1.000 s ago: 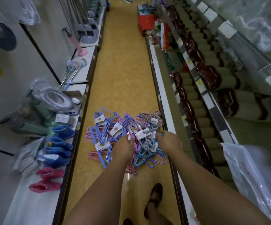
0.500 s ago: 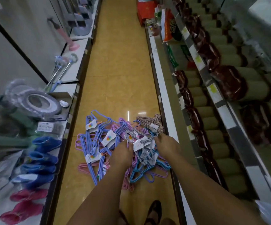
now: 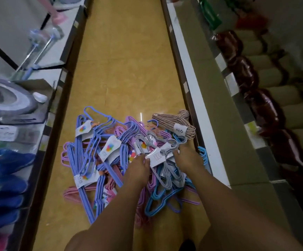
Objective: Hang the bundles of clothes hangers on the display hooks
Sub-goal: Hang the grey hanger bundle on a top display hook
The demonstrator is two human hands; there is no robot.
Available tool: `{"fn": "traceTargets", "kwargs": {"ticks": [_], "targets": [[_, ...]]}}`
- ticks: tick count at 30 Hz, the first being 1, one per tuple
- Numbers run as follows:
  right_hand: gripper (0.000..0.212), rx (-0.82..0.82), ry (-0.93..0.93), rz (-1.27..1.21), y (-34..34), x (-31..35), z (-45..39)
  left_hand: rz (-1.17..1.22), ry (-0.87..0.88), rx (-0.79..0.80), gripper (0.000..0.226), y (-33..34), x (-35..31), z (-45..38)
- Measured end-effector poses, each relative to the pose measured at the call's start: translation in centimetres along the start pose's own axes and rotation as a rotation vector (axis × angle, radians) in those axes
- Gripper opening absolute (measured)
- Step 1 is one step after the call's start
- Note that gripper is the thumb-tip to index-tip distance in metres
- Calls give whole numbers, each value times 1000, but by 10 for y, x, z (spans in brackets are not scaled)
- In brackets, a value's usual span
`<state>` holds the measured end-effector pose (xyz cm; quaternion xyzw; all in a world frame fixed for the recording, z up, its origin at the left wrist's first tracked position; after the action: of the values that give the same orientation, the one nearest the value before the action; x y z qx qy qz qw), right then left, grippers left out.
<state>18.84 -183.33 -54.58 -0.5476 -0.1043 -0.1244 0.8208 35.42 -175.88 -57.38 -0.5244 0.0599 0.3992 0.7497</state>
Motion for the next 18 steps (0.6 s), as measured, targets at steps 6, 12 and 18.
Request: {"fn": "traceTargets", "kwargs": {"ticks": [6, 12, 18], "targets": [[38, 22, -32, 73, 85, -15, -51, -26, 39, -4, 47, 65, 38, -65], [39, 66, 52, 86, 146, -28, -84, -4, 90, -22, 43, 117, 63, -111], [43, 131, 121, -9, 177, -34, -90, 16, 97, -5, 39, 139, 68, -118]]}}
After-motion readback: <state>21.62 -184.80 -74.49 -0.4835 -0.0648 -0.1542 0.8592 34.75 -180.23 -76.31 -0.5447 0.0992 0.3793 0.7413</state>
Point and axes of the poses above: each hand's wrist, its own z-axis away from the middle knuckle, its own y-axis out of the palm, x = y × z, the point moved 5 cm from there along -z, towards the middle knuckle, and after that the axes turned 7 degrees about -x, right-handed, at the moved point
